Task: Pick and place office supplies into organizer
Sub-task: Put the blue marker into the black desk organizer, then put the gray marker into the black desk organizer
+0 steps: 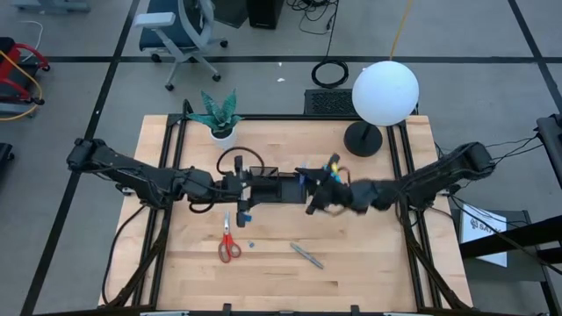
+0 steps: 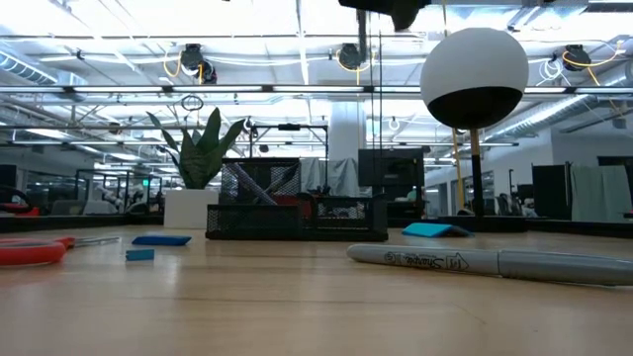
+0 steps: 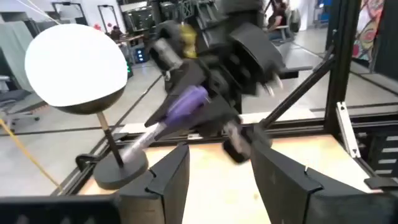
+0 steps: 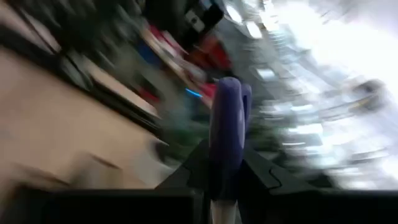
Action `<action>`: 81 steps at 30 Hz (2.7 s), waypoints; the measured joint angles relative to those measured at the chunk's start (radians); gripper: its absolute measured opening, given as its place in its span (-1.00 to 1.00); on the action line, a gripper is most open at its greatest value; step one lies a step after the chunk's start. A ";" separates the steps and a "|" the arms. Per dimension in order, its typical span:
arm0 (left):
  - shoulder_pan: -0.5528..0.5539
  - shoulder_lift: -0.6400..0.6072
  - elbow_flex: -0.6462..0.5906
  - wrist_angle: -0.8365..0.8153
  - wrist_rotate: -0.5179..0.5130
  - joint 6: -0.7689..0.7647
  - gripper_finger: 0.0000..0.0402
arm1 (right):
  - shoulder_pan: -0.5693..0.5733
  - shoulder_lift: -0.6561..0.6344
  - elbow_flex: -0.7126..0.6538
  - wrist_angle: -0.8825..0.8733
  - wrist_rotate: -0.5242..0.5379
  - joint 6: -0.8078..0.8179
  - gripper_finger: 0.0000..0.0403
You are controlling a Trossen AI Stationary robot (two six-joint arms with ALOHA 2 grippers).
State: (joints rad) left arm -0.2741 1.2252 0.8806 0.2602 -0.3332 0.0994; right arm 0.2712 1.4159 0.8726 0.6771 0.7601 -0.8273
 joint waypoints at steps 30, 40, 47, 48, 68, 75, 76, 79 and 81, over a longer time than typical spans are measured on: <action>0.003 -0.031 -0.003 -0.122 -0.062 0.052 -0.24 | -0.463 0.363 0.001 0.301 -1.046 0.765 -0.83; 0.040 -0.031 -0.011 -0.122 -0.035 0.021 -0.24 | -0.496 0.433 0.001 0.299 -1.049 0.789 -0.83; 0.039 -0.031 -0.011 -0.121 -0.024 0.002 -0.24 | -0.497 0.427 0.001 0.314 -1.044 0.790 -0.45; 0.039 -0.031 -0.011 -0.121 -0.024 0.002 -0.24 | -0.497 0.425 0.001 0.318 -1.040 0.790 -0.39; -0.006 -0.030 -0.011 -0.265 0.031 -0.033 -0.24 | -0.485 -0.019 0.001 -0.245 -1.020 0.709 -0.23; -0.009 0.018 -0.011 -0.263 0.063 -0.011 -0.24 | -0.485 -0.187 0.001 -0.462 -1.019 0.700 -0.23; -0.008 0.027 -0.011 -0.263 0.069 -0.002 -0.24 | -0.485 -0.204 0.001 -0.485 -1.018 0.696 -0.23; -0.005 0.064 -0.007 -0.273 0.092 0.015 -0.24 | -0.485 -0.242 0.001 -0.534 -0.989 0.684 -0.23; -0.001 0.089 0.010 -0.302 0.126 0.023 -0.22 | -0.485 -0.256 0.001 -0.566 -0.950 0.684 -0.23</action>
State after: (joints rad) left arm -0.2753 1.3138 0.8910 -0.0415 -0.2072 0.1226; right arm -0.2142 1.1596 0.8734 0.1109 -0.1898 -0.1436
